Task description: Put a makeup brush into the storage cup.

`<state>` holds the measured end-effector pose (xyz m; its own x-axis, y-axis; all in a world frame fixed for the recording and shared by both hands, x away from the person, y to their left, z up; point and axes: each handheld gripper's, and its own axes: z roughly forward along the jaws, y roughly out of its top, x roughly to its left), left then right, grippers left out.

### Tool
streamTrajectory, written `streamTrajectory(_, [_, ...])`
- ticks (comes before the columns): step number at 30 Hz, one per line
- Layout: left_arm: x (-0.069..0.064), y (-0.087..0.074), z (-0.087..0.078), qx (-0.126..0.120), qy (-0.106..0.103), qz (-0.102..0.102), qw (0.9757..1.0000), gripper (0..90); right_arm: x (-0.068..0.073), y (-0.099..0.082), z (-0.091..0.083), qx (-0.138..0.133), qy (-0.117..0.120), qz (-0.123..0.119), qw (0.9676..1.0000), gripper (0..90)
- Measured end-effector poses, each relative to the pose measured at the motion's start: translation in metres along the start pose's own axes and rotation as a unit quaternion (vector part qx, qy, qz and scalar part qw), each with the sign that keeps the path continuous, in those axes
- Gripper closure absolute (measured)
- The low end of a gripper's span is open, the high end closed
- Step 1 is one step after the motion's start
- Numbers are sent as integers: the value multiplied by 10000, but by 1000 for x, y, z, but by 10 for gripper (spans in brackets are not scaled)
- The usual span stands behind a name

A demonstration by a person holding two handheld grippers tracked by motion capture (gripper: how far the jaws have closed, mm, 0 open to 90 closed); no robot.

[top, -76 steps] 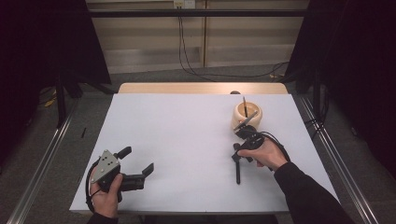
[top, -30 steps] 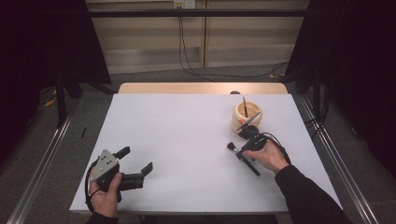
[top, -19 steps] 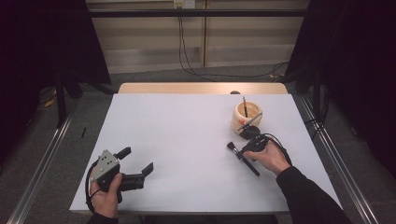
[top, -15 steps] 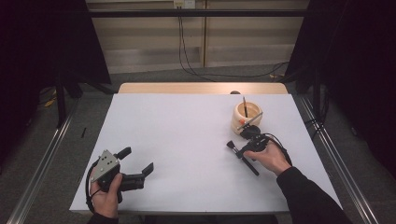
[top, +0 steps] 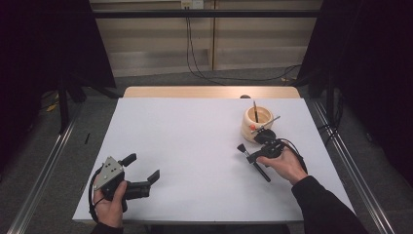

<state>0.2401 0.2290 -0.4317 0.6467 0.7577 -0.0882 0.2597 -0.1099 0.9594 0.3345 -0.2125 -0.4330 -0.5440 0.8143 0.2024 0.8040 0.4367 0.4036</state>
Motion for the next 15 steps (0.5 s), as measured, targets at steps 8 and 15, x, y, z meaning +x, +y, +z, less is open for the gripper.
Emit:
streamTrajectory(8, [0, 0, 0, 21, 22, -1, 10000, 15, 2, -2, -11, -367, 76, 18, 9993, 782])
streamTrajectory(15, [1, 0, 0, 7, 4, 21, 10000, 14, 3, -9, -15, -642, 200, -81, 9977, 782])
